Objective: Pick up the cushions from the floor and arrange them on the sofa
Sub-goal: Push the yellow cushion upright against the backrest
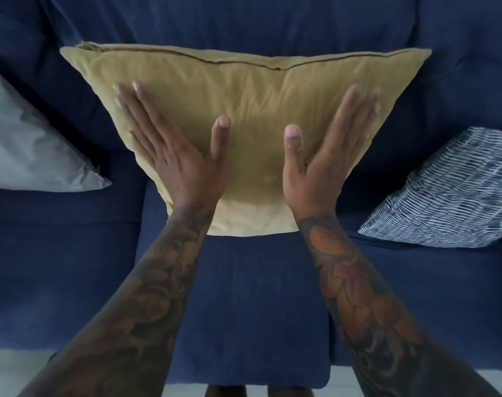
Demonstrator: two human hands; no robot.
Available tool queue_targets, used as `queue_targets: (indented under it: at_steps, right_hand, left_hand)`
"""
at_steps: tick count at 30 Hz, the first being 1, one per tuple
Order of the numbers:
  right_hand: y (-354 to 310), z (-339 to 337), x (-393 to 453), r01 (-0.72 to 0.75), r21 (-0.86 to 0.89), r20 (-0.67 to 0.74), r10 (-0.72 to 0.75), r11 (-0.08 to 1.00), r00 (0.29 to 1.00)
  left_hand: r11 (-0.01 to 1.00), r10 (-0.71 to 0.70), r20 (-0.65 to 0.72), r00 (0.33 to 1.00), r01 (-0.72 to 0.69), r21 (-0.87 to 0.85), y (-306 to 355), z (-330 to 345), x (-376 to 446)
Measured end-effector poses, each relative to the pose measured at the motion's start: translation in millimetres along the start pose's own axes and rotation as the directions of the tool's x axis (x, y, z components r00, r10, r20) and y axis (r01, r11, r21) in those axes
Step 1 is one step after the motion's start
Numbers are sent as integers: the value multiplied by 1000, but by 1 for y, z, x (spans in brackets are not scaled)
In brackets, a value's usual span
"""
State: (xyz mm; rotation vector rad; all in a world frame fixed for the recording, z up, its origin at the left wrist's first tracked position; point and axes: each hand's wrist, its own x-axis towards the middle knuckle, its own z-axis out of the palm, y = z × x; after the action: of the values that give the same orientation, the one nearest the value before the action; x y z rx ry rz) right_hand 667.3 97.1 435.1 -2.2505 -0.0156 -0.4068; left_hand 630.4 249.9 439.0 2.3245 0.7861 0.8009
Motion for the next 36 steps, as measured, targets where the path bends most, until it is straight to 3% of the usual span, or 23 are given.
queue_targets:
  at_steps: [9,20,30,36]
  right_hand:
    - [20,47,27,-26,-208,-37,19,978,999]
    - [26,91,52,-103,-266,-101,79,958,992]
    - [25,43,34,-36,-186,67,49,982,997]
    - [25,4,-16,9,-137,80,2,990,997]
  left_hand:
    - [993,-76,-3,997,76,88,-25,47,28]
    - [981,-68,-26,997,72,177,-31,82,50]
    - [998,-50,111,993,46,39,-32,36,33]
    - [999,-39,118,992,37,13,-37,-2,-10]
